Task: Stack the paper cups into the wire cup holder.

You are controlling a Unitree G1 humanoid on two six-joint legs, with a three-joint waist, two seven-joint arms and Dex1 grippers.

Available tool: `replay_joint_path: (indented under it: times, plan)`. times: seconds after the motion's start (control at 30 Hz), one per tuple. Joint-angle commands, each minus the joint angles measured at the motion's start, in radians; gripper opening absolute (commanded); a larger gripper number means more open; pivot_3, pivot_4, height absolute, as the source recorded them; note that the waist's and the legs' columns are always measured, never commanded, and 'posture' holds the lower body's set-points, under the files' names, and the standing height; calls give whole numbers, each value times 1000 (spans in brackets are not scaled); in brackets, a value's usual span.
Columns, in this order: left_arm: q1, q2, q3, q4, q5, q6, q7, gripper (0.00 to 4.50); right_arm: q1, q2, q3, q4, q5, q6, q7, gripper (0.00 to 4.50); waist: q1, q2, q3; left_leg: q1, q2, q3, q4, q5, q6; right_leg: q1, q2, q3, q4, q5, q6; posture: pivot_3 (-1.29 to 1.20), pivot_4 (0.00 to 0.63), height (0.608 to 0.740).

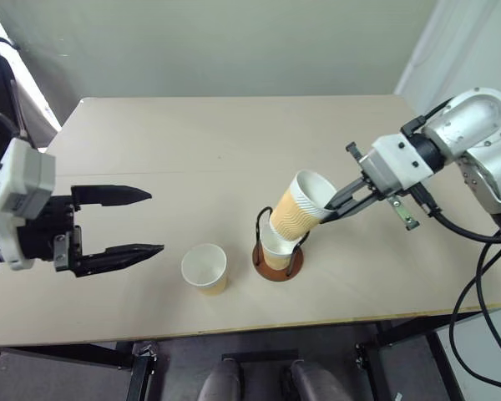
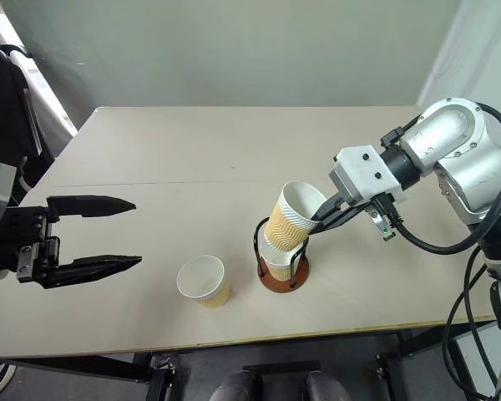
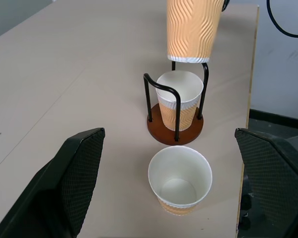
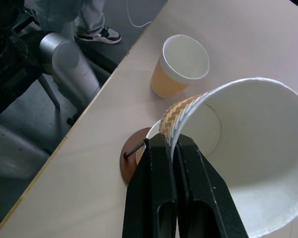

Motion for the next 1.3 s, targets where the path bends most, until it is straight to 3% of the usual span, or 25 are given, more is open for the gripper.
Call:
replay_joint_path:
  times: [0.03,0.57,0.7,0.9,1.03,1.1,1.17,1.3]
  plan:
    - [-15,14,0,0,7,-15,0,4500,-8,10,-1,-10,-21,-4,3,22,0,0,0,0,0,0,0,0,0,0,0,0,0,0,0,0,150,740]
    - [33,5,38,-33,29,-5,0,4500,-10,78,8,9,-101,-14,3,22,0,0,0,-3,1,0,0,-2,0,-3,0,0,-1,1,-1,0,150,740]
    - [34,11,37,-26,34,-9,0,4500,-13,88,9,18,-115,-12,3,882,0,0,0,-3,1,0,0,-2,0,-3,0,0,-1,1,-1,0,150,740]
    - [18,23,-1,-7,48,-28,-9,4500,-16,99,-3,39,-137,-8,3,3105,0,0,0,-3,1,0,0,-2,0,-3,0,0,-1,1,-1,0,150,740]
    - [23,43,-43,-10,69,-46,-45,4500,12,75,-89,59,-105,80,3,4481,0,0,0,-3,1,0,0,-2,0,-3,0,0,-1,1,-1,0,150,740]
    - [36,60,-86,-14,104,-74,-75,4500,53,45,-172,56,-39,162,1,4481,3,0,0,-3,1,0,0,-2,0,-3,0,0,-1,1,-1,0,150,740]
    - [20,74,-168,-18,129,-108,-96,4500,136,-2,-332,14,133,305,-12,4481,16,-1,0,-4,1,0,0,-2,0,-3,0,0,-2,1,-1,0,150,740]
    - [-44,109,-340,13,221,-193,-129,4500,347,-75,-597,-133,336,476,-98,4481,32,-3,-1,-4,1,1,0,-3,-2,-2,0,0,-3,1,-1,0,150,740]
